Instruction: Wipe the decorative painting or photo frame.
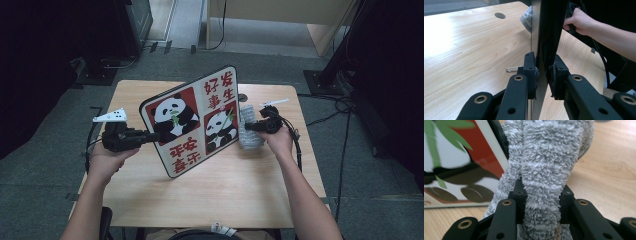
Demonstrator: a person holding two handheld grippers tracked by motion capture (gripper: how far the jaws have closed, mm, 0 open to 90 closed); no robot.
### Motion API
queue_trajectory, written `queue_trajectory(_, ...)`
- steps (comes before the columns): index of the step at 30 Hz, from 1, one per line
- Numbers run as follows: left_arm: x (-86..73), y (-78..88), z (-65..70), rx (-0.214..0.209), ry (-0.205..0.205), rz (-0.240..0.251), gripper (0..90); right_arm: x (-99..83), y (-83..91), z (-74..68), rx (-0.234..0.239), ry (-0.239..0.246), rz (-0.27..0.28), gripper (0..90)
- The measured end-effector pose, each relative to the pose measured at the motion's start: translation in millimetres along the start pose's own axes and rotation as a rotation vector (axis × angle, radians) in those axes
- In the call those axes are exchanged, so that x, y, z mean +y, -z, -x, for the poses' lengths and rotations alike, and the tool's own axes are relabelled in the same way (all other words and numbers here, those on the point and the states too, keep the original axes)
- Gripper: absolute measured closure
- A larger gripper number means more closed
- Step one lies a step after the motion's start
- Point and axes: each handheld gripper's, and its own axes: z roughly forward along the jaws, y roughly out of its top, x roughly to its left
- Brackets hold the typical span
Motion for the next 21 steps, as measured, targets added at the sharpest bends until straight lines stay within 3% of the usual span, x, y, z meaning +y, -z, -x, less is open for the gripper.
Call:
queue_trajectory(13,-0.1,0.1,0.8,0.002,-0.002,-0.002,78.2,-5.0,-6.3,5.2,-0.008,-0.013,-0.027,68.6)
queue_trajectory(21,-0.3,0.3,0.4,0.001,-0.002,-0.003,78.2,-2.8,5.2,9.0,-0.03,-0.013,0.014,68.6)
